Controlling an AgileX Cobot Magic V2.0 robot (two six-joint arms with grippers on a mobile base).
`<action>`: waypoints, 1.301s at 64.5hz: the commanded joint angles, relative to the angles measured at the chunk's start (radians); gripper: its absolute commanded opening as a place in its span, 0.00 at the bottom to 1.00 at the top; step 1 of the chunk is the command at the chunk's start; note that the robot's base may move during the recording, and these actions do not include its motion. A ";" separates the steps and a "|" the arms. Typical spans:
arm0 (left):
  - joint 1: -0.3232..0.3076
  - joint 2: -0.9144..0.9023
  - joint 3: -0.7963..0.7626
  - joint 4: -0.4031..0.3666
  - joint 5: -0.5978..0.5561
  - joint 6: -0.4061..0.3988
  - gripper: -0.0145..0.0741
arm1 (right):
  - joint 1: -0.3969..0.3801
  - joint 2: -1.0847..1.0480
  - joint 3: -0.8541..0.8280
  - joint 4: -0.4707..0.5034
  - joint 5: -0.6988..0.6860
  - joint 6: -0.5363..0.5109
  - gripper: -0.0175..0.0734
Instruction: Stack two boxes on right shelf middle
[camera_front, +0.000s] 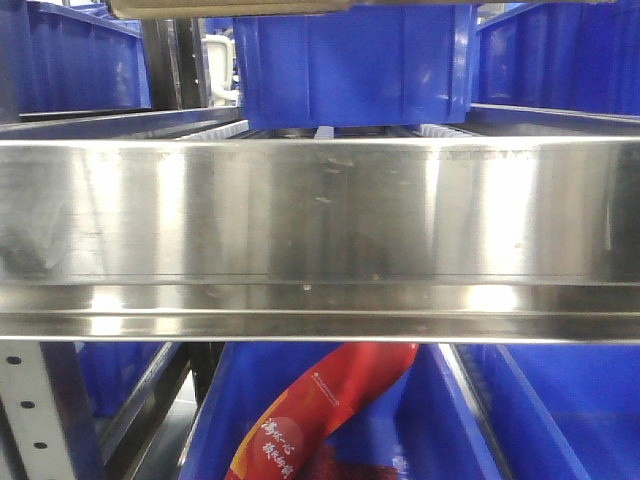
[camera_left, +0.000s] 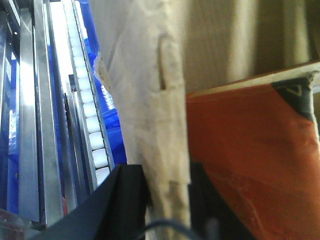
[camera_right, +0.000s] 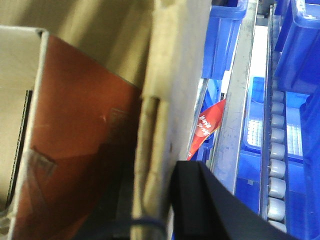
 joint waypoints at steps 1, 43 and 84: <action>0.001 -0.020 -0.014 -0.029 -0.037 0.011 0.04 | -0.006 -0.005 -0.010 -0.025 -0.053 -0.008 0.02; 0.001 0.124 -0.004 -0.063 -0.037 0.011 0.04 | -0.006 0.049 0.104 -0.040 0.025 -0.008 0.02; 0.001 0.201 0.020 -0.073 -0.037 0.011 0.77 | -0.006 0.124 0.169 -0.040 -0.026 -0.008 0.68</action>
